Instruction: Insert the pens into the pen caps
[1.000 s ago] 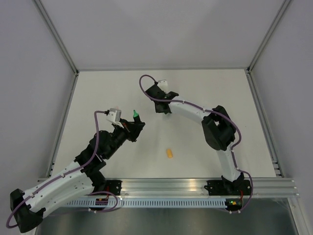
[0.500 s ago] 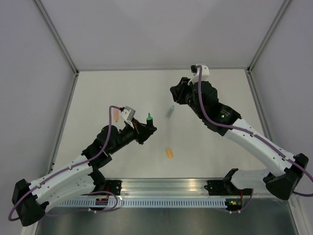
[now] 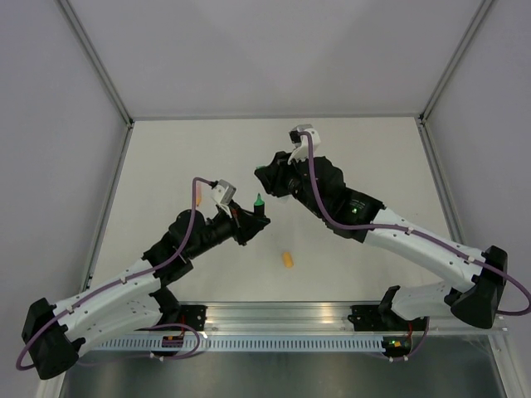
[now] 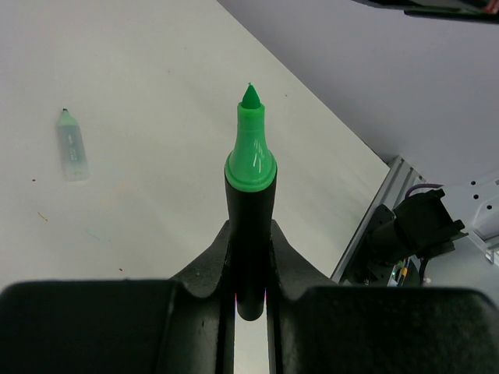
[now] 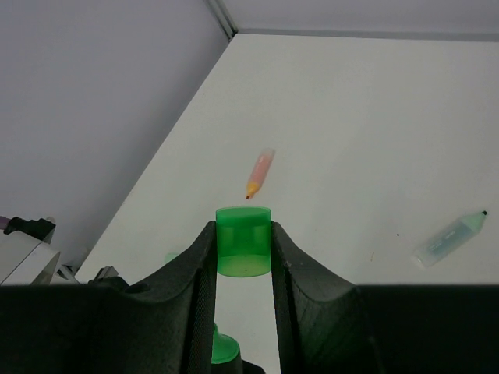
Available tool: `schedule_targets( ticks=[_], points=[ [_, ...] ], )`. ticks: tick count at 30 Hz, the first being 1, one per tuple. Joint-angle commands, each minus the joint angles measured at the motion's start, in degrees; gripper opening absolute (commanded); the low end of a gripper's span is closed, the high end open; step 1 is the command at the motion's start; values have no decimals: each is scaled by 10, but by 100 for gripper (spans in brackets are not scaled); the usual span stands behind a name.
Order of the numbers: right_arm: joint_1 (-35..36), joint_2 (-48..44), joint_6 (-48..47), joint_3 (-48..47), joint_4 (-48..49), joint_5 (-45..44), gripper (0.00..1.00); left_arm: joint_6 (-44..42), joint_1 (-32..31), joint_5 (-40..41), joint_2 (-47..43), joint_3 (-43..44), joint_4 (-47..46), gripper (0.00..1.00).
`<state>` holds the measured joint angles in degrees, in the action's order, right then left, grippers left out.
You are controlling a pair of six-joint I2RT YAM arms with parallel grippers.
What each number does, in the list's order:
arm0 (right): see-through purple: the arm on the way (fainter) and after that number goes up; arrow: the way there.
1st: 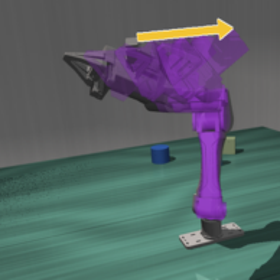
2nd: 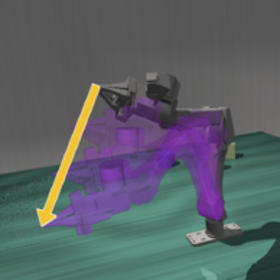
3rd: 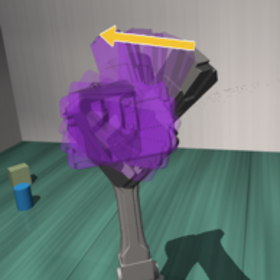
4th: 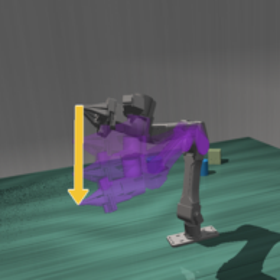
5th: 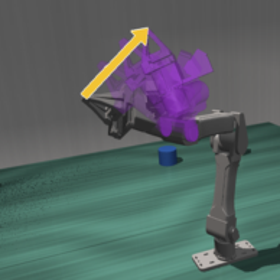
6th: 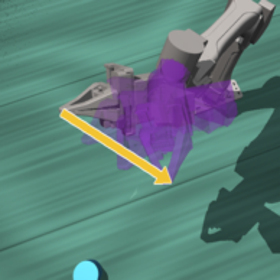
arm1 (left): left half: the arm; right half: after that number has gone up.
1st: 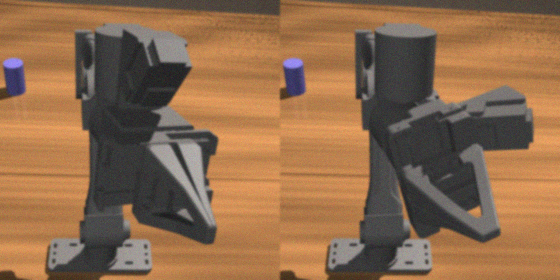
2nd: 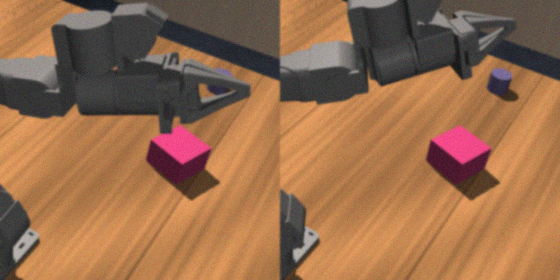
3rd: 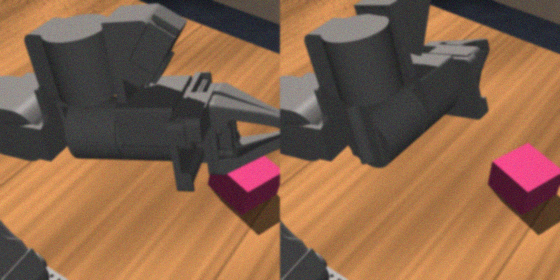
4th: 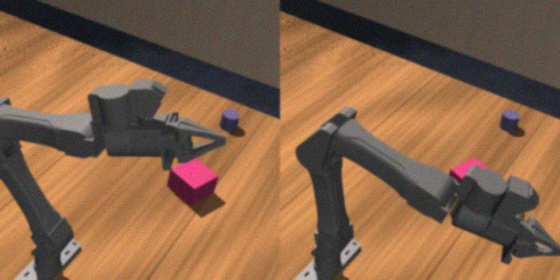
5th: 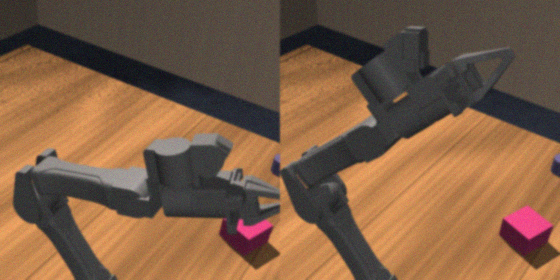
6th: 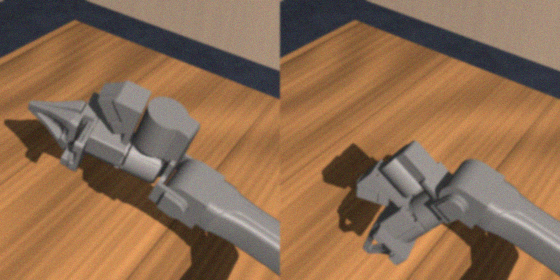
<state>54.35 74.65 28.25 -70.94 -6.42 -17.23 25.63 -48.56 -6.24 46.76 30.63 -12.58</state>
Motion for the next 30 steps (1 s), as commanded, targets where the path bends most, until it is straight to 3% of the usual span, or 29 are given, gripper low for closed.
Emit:
schedule_targets(
  ticks=[1, 30],
  points=[
    [23, -2, -3, 2, 39, -40, 0, -15, 0, -12, 4, 29, -24, 2],
    [117, -18, -35, 19, 24, -163, 0, -9, 1, 5, -4, 31, -10, 2]
  ],
)
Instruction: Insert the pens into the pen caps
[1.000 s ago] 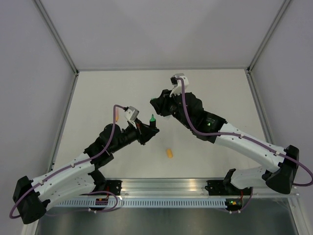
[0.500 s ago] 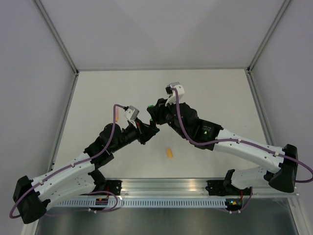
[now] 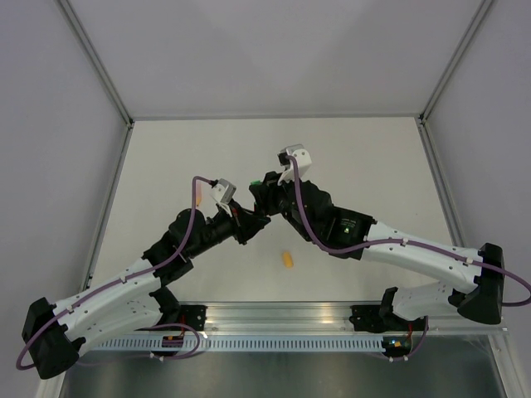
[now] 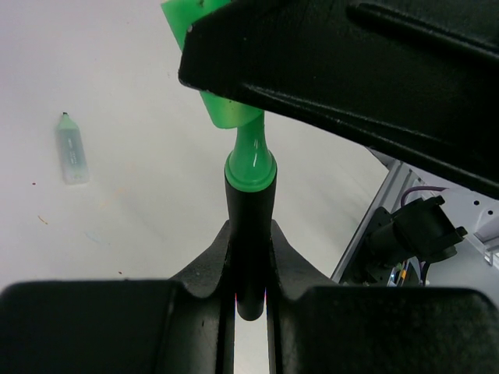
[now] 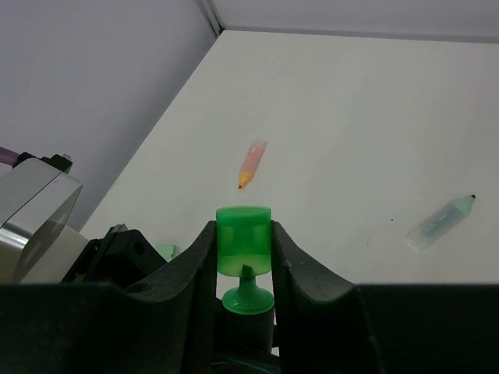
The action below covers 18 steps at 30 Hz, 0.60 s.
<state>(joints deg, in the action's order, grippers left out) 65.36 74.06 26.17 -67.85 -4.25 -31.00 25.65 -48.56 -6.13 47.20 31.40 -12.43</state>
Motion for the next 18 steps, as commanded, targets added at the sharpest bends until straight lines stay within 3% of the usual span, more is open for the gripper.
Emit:
schedule_targets(
  ticks=[1, 18],
  points=[
    [9, -12, -16, -11, -1, -30, 0, -9, 0, 8, -9, 24, -11, 2],
    [110, 55, -15, -23, -22, -223, 0, 0, 0, 59, -39, 16, 5, 2]
  ],
)
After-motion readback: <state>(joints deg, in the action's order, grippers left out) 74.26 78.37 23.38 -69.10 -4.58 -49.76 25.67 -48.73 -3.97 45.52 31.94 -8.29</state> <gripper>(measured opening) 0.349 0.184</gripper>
